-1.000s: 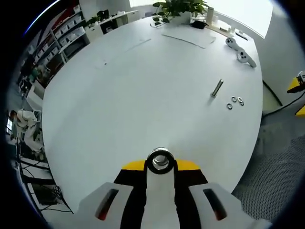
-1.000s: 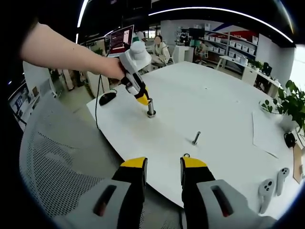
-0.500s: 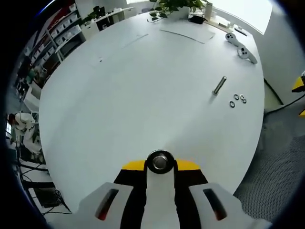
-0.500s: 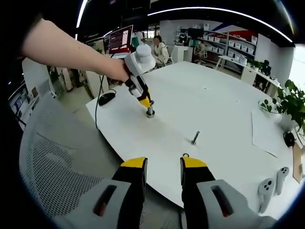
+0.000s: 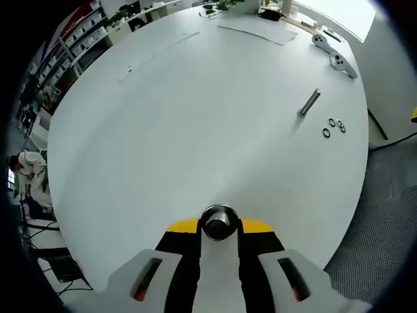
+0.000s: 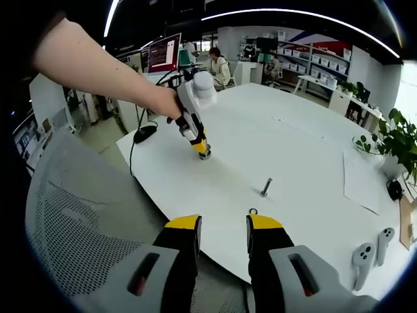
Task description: Place the washer onto the threaded stud by aligning its center hole with the stud, sliding it down to the base, and recovering from edge contact or off-axis alignment until the washer reaches the visible bottom stop.
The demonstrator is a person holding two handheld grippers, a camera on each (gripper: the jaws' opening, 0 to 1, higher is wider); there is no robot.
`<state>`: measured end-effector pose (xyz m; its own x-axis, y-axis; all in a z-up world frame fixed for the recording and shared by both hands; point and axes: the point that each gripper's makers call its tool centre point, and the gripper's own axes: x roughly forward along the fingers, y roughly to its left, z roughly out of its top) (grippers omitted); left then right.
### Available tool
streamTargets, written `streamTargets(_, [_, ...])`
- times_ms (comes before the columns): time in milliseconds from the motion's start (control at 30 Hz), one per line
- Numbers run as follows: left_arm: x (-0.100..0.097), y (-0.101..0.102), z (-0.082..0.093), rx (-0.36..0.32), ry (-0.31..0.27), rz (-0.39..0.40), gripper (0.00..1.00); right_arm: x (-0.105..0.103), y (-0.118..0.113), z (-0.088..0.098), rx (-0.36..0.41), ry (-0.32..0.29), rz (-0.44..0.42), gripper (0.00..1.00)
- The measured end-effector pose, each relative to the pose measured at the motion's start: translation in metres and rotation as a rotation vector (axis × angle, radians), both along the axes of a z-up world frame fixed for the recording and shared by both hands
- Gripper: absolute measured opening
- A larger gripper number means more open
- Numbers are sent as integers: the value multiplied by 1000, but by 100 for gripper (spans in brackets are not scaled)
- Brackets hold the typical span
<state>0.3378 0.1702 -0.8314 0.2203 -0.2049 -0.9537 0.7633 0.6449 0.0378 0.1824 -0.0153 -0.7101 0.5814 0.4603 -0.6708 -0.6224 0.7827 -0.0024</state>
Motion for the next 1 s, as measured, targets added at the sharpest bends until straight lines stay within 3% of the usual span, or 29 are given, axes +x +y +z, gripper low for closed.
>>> streamTargets(300, [-1,-2,-8,36,-2,-23,19,0,-1,0,-4,0,-4,30])
streamTargets(633, [0,-1,-8,6,3,33,21,1,-3,0,12,6,-20,30])
streamTargets(833, [5,-1,7,-30,-64,77,24,0,0,0,15,13,-9,30])
streamTargets(1000, [5,2,27,-155,-146,230,25,-3,5,-1,8,12,22,30])
